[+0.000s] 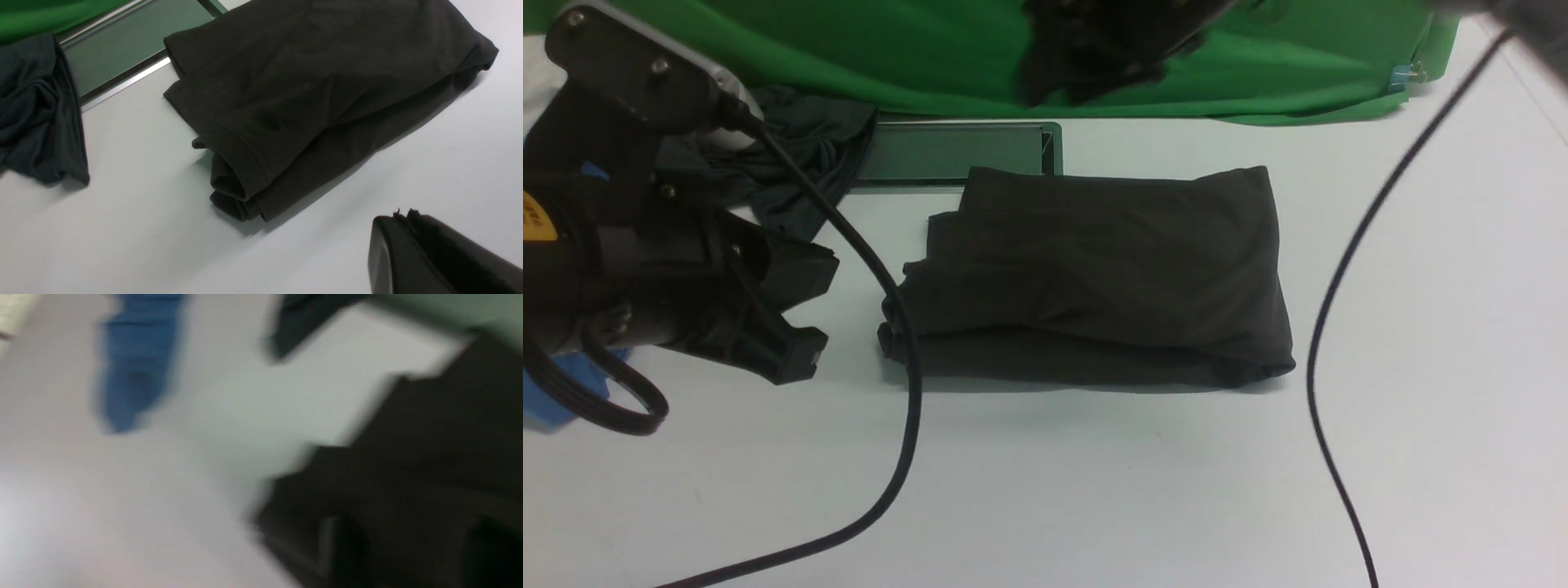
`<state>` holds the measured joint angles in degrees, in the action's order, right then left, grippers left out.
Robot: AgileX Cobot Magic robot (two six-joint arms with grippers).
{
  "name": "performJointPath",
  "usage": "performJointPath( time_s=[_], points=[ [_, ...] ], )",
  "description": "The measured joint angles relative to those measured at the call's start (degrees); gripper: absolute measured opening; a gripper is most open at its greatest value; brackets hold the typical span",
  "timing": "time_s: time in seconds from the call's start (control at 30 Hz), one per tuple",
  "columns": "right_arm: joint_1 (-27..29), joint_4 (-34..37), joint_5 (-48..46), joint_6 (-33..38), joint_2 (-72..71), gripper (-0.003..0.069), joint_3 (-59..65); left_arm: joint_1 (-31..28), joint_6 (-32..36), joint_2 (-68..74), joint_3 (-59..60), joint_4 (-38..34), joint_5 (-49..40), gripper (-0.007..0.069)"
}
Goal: Fold a long-sleeved shirt on a white desktop.
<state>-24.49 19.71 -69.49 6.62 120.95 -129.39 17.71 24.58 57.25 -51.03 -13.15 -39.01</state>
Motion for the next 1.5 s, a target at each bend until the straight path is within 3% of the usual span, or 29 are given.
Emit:
performJointPath(
  time_s=[0.1, 0.17, 0.3, 0.47, 0.57, 0.83, 1.1, 1.3, 1.5],
  points=[
    [0.76, -8.61, 0.06, -0.44, -4.96, 0.0087, 7.36, 0.0, -0.9, 2.31, -0.23, -0.07, 1.56, 0.0017],
    [1.62, -10.37, 0.58, -0.47, -6.62, 0.004, 13.03, 0.0, -1.1, 6.03, -1.27, -0.29, 3.18, 0.0017],
    [2.08, -8.51, 6.39, 0.02, -5.65, 0.002, 22.04, 0.0, -1.1, 14.14, -3.04, -1.65, 7.62, 0.0017],
    [1.65, 5.58, 18.42, 5.89, -0.91, 0.0019, 32.19, 0.0, -0.86, 28.81, -8.9, -6.56, 15.33, 0.0017],
    [1.27, 10.32, 19.18, 8.03, 1.99, 0.0019, 33.25, 0.0, -0.55, 37.62, -13.24, -6.84, 15.81, 0.0017],
    [1.75, 7.83, 13.47, 8.59, 4.79, 0.0022, 33.1, -0.11, -2.83, 52.18, -16.03, 3.93, 12.42, 0.0017],
    [7.23, 1.71, 10.32, 5.49, -0.25, 0.0041, 29.25, -0.18, -3.96, 50.63, -16.58, 5.52, 11.65, 0.0017],
    [12.7, -0.56, 16.01, 4.78, 0.21, 0.0064, 27.62, -0.25, -3.77, 39.36, -16.58, 5.82, 11.16, 0.0017],
    [14.08, -0.98, 23.9, 5.97, 7.16, 0.0072, 27.62, -0.25, -3.54, 21.69, -13.4, 5.57, 9.47, 0.0017]
  ],
)
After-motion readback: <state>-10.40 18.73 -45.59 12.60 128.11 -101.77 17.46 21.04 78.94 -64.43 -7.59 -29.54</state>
